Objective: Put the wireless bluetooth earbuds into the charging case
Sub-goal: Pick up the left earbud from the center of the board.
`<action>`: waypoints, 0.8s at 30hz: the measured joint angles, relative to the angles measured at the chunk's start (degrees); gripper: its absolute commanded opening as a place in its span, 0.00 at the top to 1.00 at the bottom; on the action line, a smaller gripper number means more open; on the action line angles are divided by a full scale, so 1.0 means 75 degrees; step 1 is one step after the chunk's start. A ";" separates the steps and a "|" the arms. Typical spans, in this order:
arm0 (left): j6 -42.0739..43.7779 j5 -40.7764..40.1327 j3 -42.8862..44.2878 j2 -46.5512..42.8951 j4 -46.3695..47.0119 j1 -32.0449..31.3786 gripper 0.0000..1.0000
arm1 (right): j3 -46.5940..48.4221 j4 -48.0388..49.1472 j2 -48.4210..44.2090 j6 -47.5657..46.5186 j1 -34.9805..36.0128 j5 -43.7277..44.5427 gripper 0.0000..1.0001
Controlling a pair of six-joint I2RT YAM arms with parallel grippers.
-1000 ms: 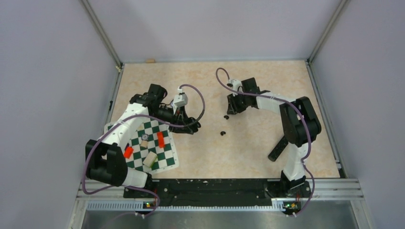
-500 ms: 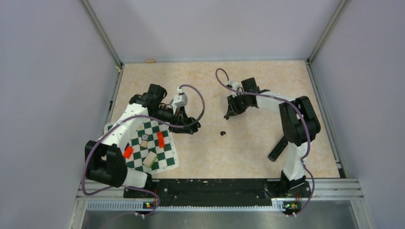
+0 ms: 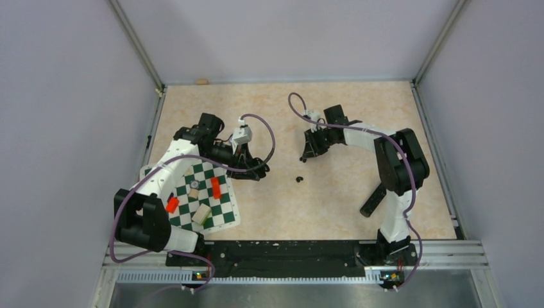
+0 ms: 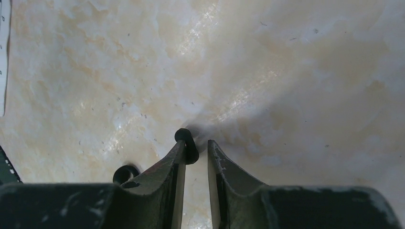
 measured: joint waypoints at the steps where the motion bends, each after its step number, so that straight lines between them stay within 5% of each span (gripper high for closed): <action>1: 0.0000 0.0000 -0.0003 0.0000 0.0003 0.0000 1.00 | 0.0000 0.0000 0.0003 -0.0012 0.0000 -0.0041 0.87; 8: 0.0003 0.0003 -0.0012 0.0000 0.0003 0.0000 1.00 | 0.0000 0.0009 0.0003 -0.0137 0.0000 -0.0431 1.00; 16: -0.0003 0.0000 -0.0015 0.0000 0.0009 -0.0006 1.00 | -0.0012 -0.0122 -0.0152 -0.0300 0.0000 -0.0898 1.00; 24: -0.0356 -0.0361 0.0032 -0.0254 0.0277 -0.0210 1.00 | -0.0070 -0.0152 -0.2075 -0.0664 0.0000 -0.1151 1.00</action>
